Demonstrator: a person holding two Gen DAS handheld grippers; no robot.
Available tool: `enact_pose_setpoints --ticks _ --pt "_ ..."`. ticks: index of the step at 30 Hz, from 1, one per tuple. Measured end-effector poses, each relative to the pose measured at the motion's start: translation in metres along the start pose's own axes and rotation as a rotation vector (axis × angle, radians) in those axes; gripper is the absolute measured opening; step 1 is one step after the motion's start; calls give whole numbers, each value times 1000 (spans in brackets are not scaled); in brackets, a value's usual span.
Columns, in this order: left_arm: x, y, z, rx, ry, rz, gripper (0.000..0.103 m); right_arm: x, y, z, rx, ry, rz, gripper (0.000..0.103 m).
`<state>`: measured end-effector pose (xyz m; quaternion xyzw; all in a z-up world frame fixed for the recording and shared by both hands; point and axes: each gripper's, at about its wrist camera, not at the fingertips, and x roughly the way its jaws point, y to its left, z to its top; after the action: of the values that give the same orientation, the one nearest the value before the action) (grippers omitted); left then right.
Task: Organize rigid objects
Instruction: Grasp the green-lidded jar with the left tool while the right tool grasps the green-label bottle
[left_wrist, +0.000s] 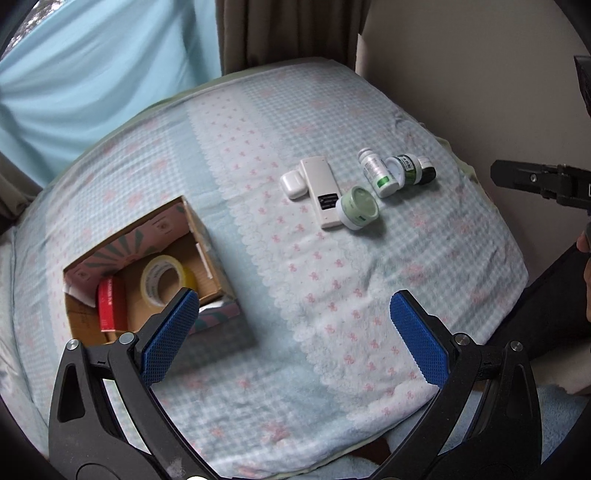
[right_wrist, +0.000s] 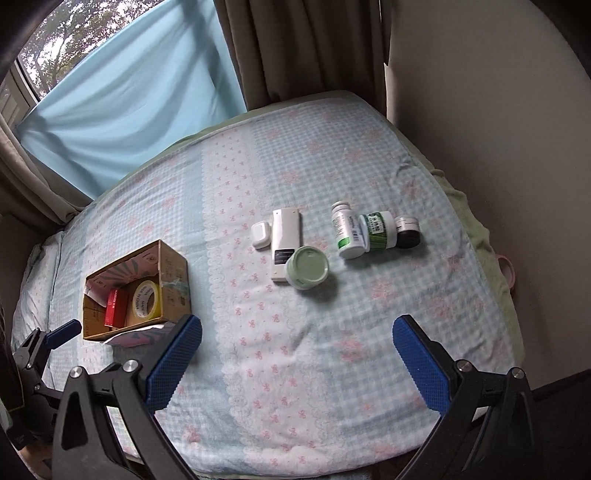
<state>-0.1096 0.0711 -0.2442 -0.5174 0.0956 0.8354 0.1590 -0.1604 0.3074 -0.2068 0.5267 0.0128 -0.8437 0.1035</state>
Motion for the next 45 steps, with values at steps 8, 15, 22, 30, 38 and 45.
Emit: enact_pose_setpoints --ticks 8,15,22,30,38,45 --pt "67 -56 35 -19 -8 6 103 46 -56 47 -57 28 -33 103" --pt "155 -83 50 24 29 10 103 110 -90 76 -76 17 -67 103" --pt "228 -103 50 157 -15 57 103 177 -106 80 -121 -17 -98 98" --pt "273 -122 52 329 -77 71 103 226 -108 78 -171 -66 -132 86" --pt "292 -133 60 385 -100 17 100 250 -106 80 -194 -82 -144 76" --pt "306 -136 65 426 -80 40 72 263 -102 76 -211 -60 -136 53"
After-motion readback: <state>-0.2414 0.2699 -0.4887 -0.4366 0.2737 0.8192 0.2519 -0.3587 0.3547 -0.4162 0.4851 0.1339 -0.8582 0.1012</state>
